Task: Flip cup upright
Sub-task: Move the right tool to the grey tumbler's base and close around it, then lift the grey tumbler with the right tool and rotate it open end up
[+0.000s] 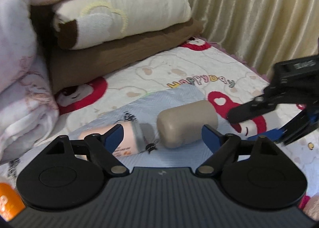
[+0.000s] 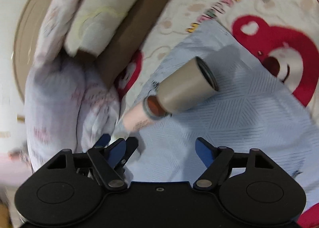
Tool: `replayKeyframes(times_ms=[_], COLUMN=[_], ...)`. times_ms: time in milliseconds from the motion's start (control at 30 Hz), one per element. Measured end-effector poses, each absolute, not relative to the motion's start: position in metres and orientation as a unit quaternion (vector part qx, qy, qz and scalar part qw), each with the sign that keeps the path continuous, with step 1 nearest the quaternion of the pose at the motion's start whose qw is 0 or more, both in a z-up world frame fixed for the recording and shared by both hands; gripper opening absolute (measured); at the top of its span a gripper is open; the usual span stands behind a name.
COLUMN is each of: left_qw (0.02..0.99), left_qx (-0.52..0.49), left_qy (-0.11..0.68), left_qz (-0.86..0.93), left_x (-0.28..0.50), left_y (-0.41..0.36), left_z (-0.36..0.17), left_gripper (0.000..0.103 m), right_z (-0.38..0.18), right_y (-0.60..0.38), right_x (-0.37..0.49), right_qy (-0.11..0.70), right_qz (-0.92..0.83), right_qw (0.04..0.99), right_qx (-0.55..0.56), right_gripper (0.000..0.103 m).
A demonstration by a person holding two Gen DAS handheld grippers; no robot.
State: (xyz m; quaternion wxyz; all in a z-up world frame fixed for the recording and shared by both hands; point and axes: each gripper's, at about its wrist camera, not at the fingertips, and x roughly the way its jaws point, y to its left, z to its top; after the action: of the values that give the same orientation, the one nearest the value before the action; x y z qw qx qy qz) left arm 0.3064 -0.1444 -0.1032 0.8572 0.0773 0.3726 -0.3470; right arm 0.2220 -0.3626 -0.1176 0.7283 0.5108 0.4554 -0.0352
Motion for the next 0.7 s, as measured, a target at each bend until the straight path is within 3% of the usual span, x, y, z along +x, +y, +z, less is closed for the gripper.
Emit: replayKeyframes(times_ms=[433,700], left_qw=[0.826,0.815], left_qx=[-0.044,-0.066], left_qy=[0.461,0.49], left_qz=[-0.321,-0.303], left_x=[0.388,0.403], left_y=[-0.184,-0.199], left_z=[-0.145,-0.16], left_gripper=[0.05,0.044], right_z=[-0.195,-0.204], right_y=[-0.37,-0.356], right_x=[0.237,0.242], right_qy=[0.351,0.319], right_qz=[-0.134,-0.165], right_qw=[0.66,0.702], right_qx=[0.65,0.614], right_gripper=[0.08,0.076])
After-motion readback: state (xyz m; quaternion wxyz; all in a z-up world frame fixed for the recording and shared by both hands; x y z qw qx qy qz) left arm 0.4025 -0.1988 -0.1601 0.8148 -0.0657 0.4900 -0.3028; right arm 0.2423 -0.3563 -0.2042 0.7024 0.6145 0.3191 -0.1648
